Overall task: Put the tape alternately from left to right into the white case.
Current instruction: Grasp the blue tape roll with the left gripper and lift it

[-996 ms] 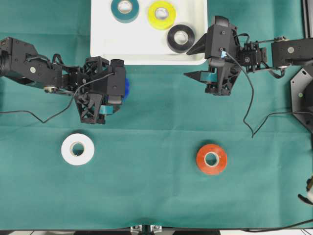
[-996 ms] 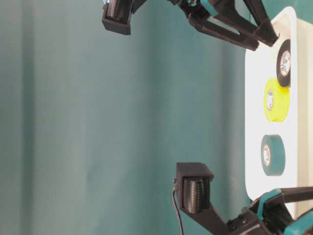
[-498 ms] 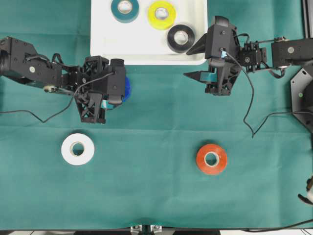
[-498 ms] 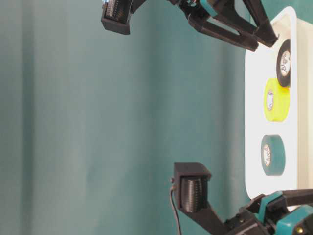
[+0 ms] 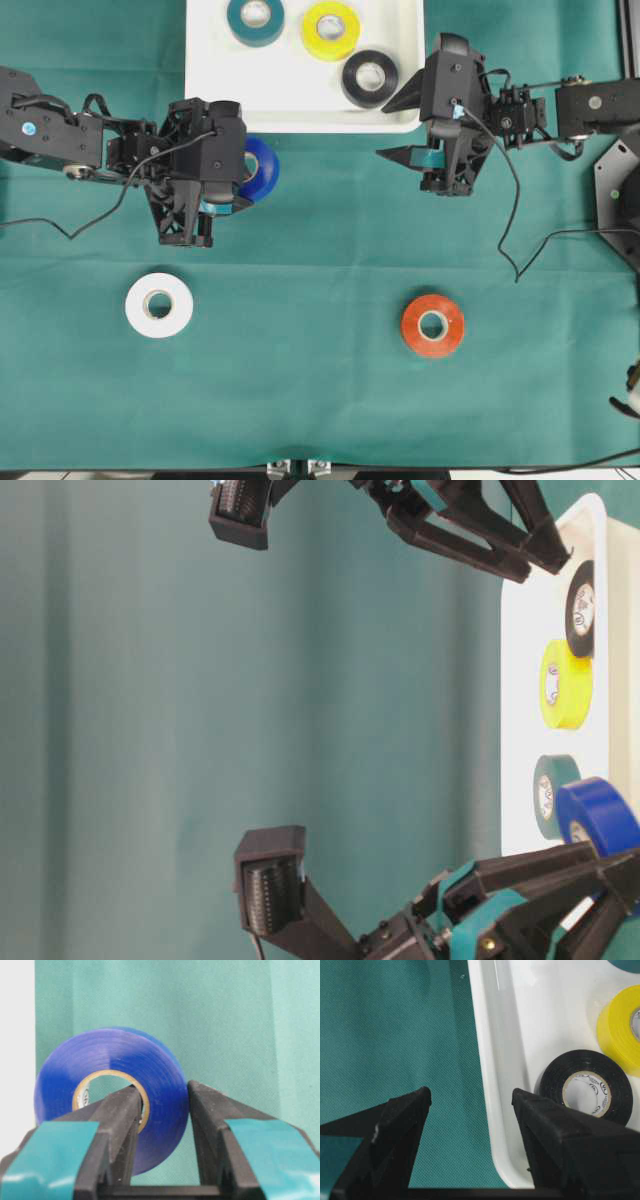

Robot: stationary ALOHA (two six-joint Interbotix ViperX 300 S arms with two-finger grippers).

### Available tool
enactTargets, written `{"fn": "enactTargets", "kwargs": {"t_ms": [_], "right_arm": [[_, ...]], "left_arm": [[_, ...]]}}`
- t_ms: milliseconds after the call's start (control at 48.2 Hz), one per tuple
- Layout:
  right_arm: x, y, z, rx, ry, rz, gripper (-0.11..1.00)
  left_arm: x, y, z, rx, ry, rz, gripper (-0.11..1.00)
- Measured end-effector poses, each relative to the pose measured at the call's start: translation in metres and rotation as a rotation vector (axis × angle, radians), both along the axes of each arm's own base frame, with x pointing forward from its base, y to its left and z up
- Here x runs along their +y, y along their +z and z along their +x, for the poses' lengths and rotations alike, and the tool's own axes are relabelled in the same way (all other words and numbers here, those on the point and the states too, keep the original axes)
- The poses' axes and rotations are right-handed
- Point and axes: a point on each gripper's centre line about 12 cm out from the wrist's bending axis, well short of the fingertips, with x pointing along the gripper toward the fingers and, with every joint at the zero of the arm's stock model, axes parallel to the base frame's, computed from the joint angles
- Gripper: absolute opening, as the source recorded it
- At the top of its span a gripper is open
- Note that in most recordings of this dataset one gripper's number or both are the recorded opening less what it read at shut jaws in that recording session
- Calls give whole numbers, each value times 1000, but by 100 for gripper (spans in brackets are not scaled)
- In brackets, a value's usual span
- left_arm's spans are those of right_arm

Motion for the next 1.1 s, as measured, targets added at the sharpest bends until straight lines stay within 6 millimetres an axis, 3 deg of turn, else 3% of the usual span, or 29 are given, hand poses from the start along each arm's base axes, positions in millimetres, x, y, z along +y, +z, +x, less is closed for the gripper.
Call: {"fn": "enactTargets", "kwargs": {"t_ms": [290,705,913,1100], "right_arm": [[0,0,0,-2,0,0,74],[0,0,0,-5,-1,4,74],[0,2,2,-20,4,5,74],[1,2,2,-22,6,5,74]], "left_arm": [[12,4,3,-3,12,19,-2],[66,16,14,-31,49,130,-2],[95,9,12,-7,93,157,-2],[106,1,11,17,113,157,-2]]}}
